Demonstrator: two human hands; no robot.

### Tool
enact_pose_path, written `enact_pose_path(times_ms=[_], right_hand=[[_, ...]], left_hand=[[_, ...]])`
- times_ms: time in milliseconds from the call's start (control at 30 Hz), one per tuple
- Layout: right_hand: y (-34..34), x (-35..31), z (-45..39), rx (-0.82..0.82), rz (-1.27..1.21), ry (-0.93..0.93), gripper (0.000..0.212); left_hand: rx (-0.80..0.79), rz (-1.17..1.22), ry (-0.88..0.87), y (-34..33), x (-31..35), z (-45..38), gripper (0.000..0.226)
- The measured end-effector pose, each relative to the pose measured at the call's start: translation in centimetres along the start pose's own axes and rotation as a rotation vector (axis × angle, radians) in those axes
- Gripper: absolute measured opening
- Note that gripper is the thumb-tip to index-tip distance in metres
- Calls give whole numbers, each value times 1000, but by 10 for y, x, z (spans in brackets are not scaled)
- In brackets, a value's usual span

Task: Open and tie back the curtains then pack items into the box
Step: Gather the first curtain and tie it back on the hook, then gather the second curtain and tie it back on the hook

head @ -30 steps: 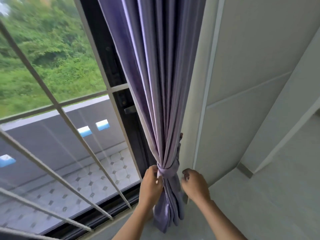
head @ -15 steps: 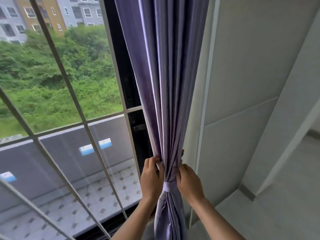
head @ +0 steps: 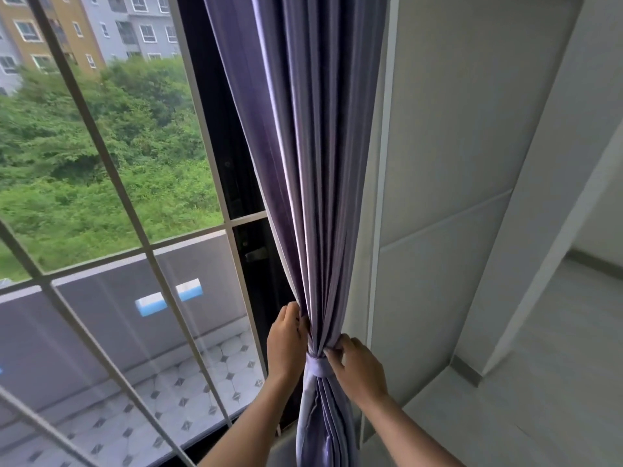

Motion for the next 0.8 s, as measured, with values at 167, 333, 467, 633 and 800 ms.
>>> enact_pose_path(times_ms=[167,333,467,633,800], right_hand=[[-6,-3,-4,-35,100,2,35],[-13,-1,1,-72,95,-60,36],[-13,-4,8,-104,84,-81,36],[-17,-7,12,-225,112,-210,41],[-16,-19,17,-274,169,-187,48]], left_hand=[[7,19,-2,0,2,7,21],[-47,-7,-4,-1,-2,23,14],[-68,14,22,6,3,24,18],[-172,-32,20,9,1,27,13],[-190,-40,44,18,3,41,24]])
Point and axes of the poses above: each hand's wrist, its own z-axis away from the middle knuckle, its own y-axis out of the back of the hand, x = y × z, the point moved 4 cm from there along -z, towards the middle knuckle, and after that the axes turned 13 degrees about -y, right-handed, at the moved point
